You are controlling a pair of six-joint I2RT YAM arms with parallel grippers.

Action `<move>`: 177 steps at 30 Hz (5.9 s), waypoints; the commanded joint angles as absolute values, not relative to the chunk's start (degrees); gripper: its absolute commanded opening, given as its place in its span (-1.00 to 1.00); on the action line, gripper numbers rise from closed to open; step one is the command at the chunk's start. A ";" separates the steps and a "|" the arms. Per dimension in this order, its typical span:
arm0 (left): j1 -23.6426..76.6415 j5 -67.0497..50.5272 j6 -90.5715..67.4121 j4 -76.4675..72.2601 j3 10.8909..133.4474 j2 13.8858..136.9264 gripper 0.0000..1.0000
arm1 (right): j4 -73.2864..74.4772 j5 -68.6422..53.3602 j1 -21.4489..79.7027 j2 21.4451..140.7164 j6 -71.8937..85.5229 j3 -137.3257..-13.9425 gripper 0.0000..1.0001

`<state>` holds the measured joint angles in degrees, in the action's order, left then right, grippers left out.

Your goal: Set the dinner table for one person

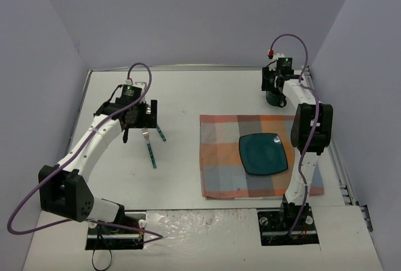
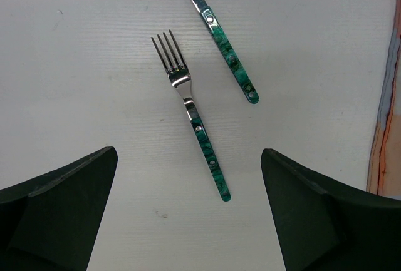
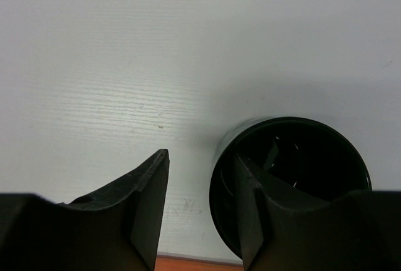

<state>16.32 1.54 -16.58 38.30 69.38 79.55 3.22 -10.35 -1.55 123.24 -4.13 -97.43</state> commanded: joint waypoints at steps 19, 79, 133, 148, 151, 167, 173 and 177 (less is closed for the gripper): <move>15.82 1.41 -15.82 36.65 70.66 78.50 0.94 | 2.79 -1.95 -0.88 112.83 -8.76 -96.23 -1.00; 15.82 2.24 -17.03 36.91 69.96 77.21 0.94 | -9.36 -7.47 -11.49 83.29 -15.84 -54.10 0.36; 29.51 12.48 -44.47 33.14 59.84 91.24 -1.00 | -3.78 -16.96 9.49 40.17 18.37 -41.04 1.00; 54.13 14.91 -58.19 43.19 94.77 109.71 -1.00 | 3.52 -15.43 9.93 34.30 19.10 -44.30 1.00; 55.55 13.44 -59.60 43.10 97.66 114.25 -1.00 | 4.71 -14.85 9.93 33.26 18.76 -44.43 1.00; 57.49 8.71 -63.40 40.26 94.95 118.86 -1.00 | 7.65 -13.61 9.93 31.11 16.96 -43.86 1.00; 57.91 9.88 -65.02 41.02 92.72 116.21 -1.00 | 7.83 -13.45 9.93 31.11 16.79 -43.69 1.00; 58.57 10.52 -65.67 42.14 92.75 115.39 -1.00 | 8.00 -13.42 9.93 31.20 16.79 -43.65 1.00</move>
